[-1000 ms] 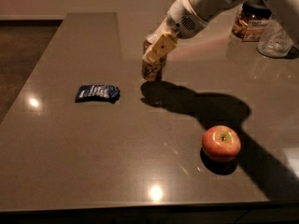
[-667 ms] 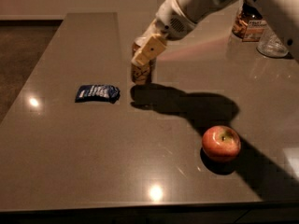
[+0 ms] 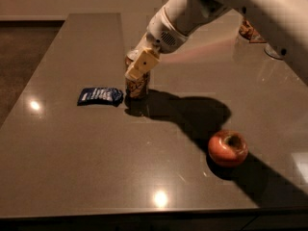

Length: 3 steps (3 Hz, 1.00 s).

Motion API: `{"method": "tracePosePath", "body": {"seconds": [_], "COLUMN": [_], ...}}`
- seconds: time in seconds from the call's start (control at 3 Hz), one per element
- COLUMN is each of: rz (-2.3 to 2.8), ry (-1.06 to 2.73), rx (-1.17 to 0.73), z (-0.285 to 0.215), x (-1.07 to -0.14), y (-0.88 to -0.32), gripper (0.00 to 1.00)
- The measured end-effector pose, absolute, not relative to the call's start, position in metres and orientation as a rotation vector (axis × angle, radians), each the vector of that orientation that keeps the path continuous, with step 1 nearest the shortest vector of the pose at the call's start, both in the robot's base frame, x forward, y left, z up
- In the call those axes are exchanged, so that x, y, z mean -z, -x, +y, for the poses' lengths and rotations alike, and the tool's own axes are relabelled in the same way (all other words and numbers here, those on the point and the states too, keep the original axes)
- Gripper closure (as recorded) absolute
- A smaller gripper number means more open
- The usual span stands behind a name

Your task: Move orange can near rxbar blueberry

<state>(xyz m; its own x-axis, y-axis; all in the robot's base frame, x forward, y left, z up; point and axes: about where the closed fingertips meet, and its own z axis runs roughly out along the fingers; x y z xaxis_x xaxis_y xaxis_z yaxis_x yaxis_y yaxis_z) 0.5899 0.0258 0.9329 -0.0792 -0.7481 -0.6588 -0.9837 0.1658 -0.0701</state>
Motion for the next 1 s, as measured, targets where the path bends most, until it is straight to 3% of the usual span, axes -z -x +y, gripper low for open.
{"method": "tracePosePath", "body": {"seconds": [1.0], "rz": [1.880], "ry": [1.696], "rx": [-0.515], "z": [0.0415], "x": [-0.9147], "y": [-0.5823], "gripper": [0.13]}}
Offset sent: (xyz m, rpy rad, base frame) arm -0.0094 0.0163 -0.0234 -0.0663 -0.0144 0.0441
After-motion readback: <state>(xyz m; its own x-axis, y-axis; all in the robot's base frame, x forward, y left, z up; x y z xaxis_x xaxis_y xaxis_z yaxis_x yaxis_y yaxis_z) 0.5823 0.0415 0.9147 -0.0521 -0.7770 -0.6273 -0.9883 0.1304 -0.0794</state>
